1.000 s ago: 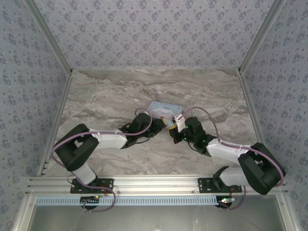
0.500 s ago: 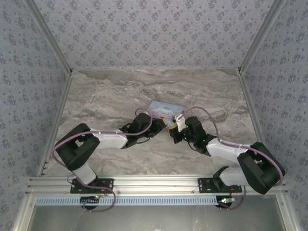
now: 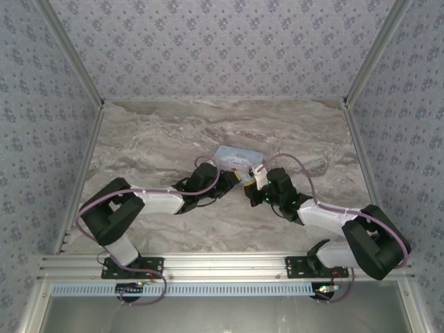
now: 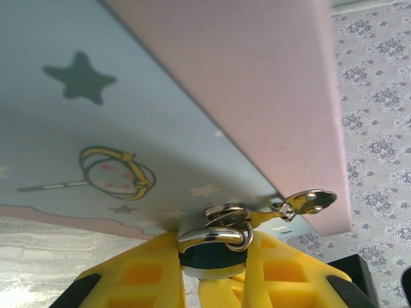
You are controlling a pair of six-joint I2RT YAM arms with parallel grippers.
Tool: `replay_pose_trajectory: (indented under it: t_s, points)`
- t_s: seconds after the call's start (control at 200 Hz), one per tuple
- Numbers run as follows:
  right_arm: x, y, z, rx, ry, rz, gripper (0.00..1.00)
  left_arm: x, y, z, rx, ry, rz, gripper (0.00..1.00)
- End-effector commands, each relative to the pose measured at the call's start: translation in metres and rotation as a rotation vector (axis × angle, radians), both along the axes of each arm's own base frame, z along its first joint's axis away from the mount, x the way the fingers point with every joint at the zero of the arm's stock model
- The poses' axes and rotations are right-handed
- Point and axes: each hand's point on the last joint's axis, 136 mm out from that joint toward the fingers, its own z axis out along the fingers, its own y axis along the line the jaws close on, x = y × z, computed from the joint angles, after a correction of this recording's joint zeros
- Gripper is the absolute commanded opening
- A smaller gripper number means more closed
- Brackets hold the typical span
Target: Unlock a padlock with a key
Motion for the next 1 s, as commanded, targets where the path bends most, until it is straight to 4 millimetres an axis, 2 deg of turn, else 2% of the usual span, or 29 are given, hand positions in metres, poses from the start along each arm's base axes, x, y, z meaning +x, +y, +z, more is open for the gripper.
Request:
replay_pose_trajectory:
  t_s: [0.0, 0.31, 0.545, 0.74, 0.994]
  points:
    - [0.019, 0.029, 0.073, 0.162, -0.2, 0.065, 0.0, -0.019, -0.02, 0.009, -0.048, 0.018, -0.111, 0.19]
    - [0.027, 0.029, 0.065, 0.073, -0.236, 0.082, 0.0, -0.024, -0.022, 0.024, -0.075, 0.024, -0.137, 0.19]
    - [0.032, 0.03, 0.071, 0.064, -0.281, 0.097, 0.0, -0.027, -0.019, 0.029, -0.086, 0.035, -0.137, 0.2]
    - [0.028, 0.036, 0.075, 0.095, -0.266, 0.129, 0.0, -0.026, -0.018, 0.028, -0.076, 0.033, -0.133, 0.2]
    - [0.027, 0.032, 0.065, 0.101, -0.218, 0.098, 0.0, -0.023, -0.019, 0.023, -0.07, 0.038, -0.125, 0.2]
